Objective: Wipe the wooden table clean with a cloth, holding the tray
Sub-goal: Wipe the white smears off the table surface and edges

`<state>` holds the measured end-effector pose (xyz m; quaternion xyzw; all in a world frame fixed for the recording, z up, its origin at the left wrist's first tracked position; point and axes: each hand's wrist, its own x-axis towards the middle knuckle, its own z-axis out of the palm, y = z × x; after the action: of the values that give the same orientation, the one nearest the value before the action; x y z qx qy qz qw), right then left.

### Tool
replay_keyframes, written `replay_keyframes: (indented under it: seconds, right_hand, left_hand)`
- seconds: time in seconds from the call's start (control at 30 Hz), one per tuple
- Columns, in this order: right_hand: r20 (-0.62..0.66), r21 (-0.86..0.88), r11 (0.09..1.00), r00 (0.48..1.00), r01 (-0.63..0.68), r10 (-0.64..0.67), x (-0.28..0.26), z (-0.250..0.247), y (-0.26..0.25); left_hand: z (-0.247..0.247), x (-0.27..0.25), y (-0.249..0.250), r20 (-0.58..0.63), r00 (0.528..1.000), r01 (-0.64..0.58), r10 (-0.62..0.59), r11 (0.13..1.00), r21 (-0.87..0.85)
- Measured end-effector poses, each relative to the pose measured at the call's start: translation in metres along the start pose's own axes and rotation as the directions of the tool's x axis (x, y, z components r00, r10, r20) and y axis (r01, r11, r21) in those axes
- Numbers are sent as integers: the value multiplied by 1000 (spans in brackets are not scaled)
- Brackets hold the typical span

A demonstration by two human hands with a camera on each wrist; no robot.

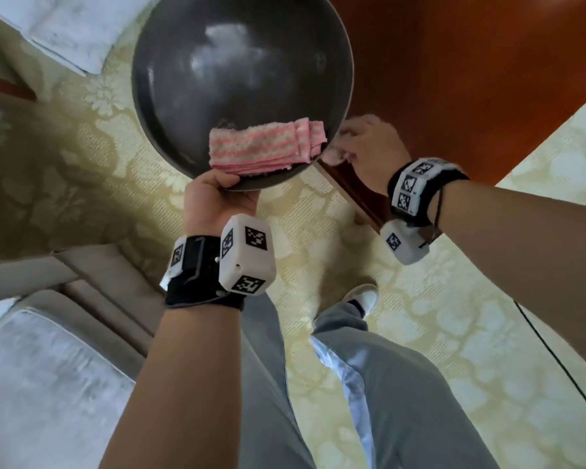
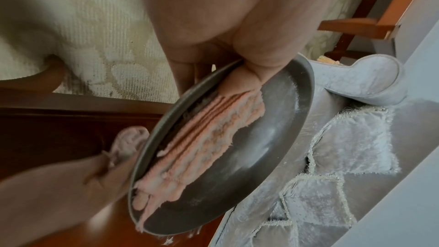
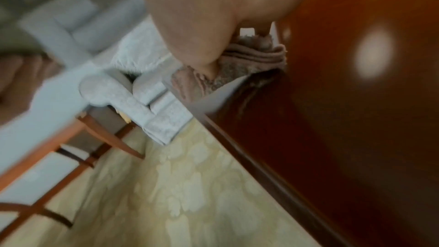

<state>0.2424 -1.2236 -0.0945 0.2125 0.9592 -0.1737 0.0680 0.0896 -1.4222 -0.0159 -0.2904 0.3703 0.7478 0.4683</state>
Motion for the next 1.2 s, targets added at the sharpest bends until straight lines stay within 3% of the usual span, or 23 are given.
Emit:
replay_keyframes:
  seconds: [0.13,0.27,0.47,0.57,0.7,0.87,1.2]
  right_hand:
    - [-153,221,966,974,-132,168,-5,-27,9]
    - [-187,243,931,928,-273,322,-19,-31,27]
    - [-118,218,733,728,-645,676,-50,2,66]
    - [-70,226,685,690,-693,721,-59,27,64]
    - [-124,177,708,698,-684,705,-47,46,45]
    - [-196,141,775,750,-616,632,-29,54,31]
    - [-105,72,939,934,-335,341,-15,51,32]
  left_hand:
    - [-16,-21,-17,-62,998,-12,11,1000,-23]
    - [-33,-38,-33,-110,993,-35,29,998,-49]
    - [-66,-38,-50,-199,980,-29,23,999,-28]
    - [-83,-32,-57,-238,971,-6,6,1000,-1]
    - [-106,-25,-59,-238,971,7,-3,1000,16]
    - [-123,-16,-57,-193,981,6,6,998,61]
    - [-127,10,-59,-93,991,-81,100,979,188]
